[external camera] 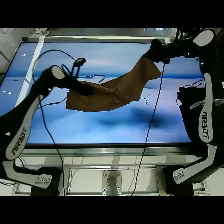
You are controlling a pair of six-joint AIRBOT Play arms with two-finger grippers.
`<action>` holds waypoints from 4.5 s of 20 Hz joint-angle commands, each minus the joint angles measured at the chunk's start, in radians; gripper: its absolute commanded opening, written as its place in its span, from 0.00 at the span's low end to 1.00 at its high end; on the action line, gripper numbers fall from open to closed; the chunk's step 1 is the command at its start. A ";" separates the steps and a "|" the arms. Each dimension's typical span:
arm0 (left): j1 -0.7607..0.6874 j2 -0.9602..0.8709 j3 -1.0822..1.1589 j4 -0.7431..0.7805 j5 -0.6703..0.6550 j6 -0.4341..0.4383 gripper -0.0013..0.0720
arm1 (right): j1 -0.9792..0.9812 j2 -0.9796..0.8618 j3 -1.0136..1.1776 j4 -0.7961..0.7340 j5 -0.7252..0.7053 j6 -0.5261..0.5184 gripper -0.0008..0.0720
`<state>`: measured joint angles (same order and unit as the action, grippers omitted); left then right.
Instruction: Fold the clothes and pants, and hang the long-sleeved shirts on hangers.
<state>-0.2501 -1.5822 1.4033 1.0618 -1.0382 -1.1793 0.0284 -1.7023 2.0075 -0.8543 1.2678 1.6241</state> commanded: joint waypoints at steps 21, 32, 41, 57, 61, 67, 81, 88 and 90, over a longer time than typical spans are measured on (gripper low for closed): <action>0.549 0.270 0.000 -0.044 -0.005 -0.028 0.05 | 0.800 -0.389 0.022 -0.055 -0.825 0.005 0.58; 0.552 0.270 0.000 -0.044 -0.006 -0.025 0.05 | 0.298 -0.275 0.008 -0.239 0.069 -0.054 0.62; 0.551 0.269 0.000 -0.045 -0.006 -0.026 0.05 | 0.224 -0.423 -0.114 0.053 -0.073 -0.065 0.97; 0.551 0.270 0.000 -0.045 -0.030 -0.026 0.05 | 0.306 -0.412 0.128 0.242 -0.036 -0.082 0.03; 0.551 0.270 0.000 -0.058 -0.030 -0.026 0.05 | 0.114 -0.226 0.126 0.158 0.171 0.052 0.03; 0.551 0.270 0.000 -0.147 -0.028 -0.025 0.05 | -0.286 -0.064 0.080 0.132 0.238 0.069 0.03; 0.550 0.270 0.000 -0.147 -0.034 -0.026 0.05 | -1.190 0.426 -0.296 -0.287 0.544 -0.116 0.03; 0.550 0.270 0.000 -0.147 -0.048 -0.026 0.05 | -1.438 0.741 -1.115 -0.442 0.068 -0.149 0.03; 0.550 0.270 0.000 -0.148 -0.048 -0.026 0.05 | -1.493 0.745 -1.206 -0.440 0.021 -0.148 0.04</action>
<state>0.3000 -1.3125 1.4029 0.9142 -1.0809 -1.2049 -1.3750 -1.0206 1.0164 -1.2579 1.4563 1.4822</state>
